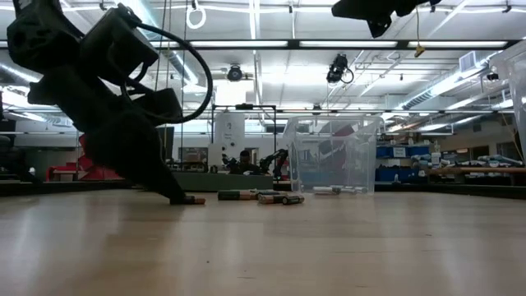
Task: Sort batteries
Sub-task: Put the black battery into the bottom transparent bin
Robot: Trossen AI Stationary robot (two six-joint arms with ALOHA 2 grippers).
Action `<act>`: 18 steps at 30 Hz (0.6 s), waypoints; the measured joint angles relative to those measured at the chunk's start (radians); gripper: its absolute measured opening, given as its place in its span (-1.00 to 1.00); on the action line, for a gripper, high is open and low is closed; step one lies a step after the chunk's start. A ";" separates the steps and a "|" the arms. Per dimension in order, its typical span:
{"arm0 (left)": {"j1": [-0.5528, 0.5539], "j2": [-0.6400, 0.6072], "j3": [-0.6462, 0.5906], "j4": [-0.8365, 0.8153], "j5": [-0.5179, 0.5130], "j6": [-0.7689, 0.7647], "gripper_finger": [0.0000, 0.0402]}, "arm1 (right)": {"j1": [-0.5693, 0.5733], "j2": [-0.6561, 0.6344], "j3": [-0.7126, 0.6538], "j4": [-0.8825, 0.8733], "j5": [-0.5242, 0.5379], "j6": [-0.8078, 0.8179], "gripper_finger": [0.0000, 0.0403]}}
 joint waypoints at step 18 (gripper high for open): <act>-0.002 0.085 0.006 0.036 -0.023 0.185 -0.50 | -0.009 0.000 0.000 0.043 0.000 -0.009 -0.99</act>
